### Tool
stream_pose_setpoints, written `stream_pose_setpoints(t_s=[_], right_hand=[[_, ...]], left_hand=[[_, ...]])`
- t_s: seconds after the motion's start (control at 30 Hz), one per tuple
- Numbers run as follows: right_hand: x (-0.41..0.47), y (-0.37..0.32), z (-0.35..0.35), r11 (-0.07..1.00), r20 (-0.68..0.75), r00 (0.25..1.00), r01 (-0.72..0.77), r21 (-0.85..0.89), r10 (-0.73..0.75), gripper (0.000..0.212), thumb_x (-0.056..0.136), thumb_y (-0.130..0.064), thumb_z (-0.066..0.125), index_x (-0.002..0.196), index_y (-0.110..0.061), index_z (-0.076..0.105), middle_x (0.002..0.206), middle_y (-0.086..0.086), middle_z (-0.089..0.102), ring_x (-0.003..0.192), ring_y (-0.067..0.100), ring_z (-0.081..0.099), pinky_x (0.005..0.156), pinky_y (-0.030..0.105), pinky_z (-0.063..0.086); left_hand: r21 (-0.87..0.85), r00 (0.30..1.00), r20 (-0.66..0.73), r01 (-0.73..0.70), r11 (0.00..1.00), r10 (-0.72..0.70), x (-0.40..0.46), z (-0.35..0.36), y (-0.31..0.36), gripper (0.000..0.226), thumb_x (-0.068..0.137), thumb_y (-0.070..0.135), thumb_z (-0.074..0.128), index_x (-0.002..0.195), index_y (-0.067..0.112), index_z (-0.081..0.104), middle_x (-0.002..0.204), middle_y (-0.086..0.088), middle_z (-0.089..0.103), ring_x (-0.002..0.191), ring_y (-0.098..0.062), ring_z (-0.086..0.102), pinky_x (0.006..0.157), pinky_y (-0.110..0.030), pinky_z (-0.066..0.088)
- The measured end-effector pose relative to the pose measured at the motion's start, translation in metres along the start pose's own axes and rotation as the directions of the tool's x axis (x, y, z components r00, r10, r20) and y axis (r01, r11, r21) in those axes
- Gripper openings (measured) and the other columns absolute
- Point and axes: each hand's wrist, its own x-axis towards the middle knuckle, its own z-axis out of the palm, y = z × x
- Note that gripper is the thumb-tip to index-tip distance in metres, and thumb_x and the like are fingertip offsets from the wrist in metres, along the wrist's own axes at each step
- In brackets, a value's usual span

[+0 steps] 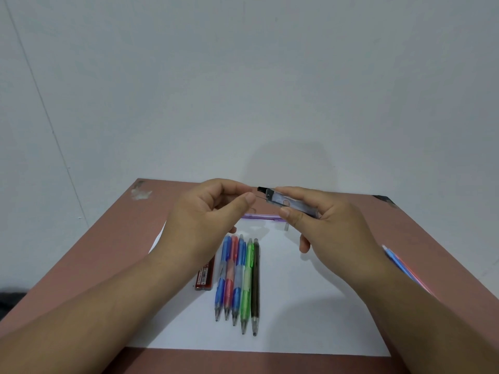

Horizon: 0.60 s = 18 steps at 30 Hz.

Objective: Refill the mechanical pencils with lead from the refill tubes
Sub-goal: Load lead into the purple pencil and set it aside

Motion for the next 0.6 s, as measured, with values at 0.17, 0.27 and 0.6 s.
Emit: stream_pose_setpoints(t_s=[0.17, 0.27, 0.6], right_hand=[[-0.0004, -0.0003, 0.0005, 1.0, 0.014, 1.0, 0.003, -0.025, -0.002, 0.033, 0.096, -0.03, 0.068, 0.101, -0.063, 0.064, 0.091, -0.013, 0.071, 0.056, 0.007, 0.06, 0.053, 0.016, 0.052], [-0.0005, -0.0006, 0.0008, 1.0, 0.02, 1.0, 0.0, -0.028, 0.001, 0.033, 0.096, -0.031, 0.068, 0.101, -0.063, 0.064, 0.09, -0.014, 0.071, 0.057, 0.007, 0.061, 0.053, 0.016, 0.052], [-0.0006, 0.0017, 0.0003, 0.999, 0.005, 1.0, -0.01, -0.046, 0.01, 0.031, 0.096, -0.031, 0.067, 0.118, -0.053, 0.068, 0.093, -0.015, 0.07, 0.058, 0.007, 0.061, 0.054, 0.015, 0.051]], left_hand=[[0.059, 1.0, -0.004, -0.006, 0.998, 0.006, 0.0006, -0.0011, -0.0025, 0.008, 0.09, 0.035, 0.07, 0.095, 0.03, 0.074, 0.087, 0.011, 0.076, 0.083, -0.013, 0.07, 0.071, -0.04, 0.061], [0.069, 1.0, -0.012, -0.004, 0.998, 0.005, 0.0009, -0.0008, -0.0024, 0.01, 0.091, 0.038, 0.066, 0.091, 0.031, 0.072, 0.084, 0.013, 0.075, 0.078, -0.011, 0.068, 0.07, -0.04, 0.061], [0.11, 0.997, -0.017, -0.068, 0.992, 0.07, -0.001, 0.0001, -0.0001, 0.014, 0.093, 0.039, 0.06, 0.091, 0.028, 0.068, 0.084, 0.014, 0.073, 0.075, -0.002, 0.067, 0.058, -0.018, 0.054]])
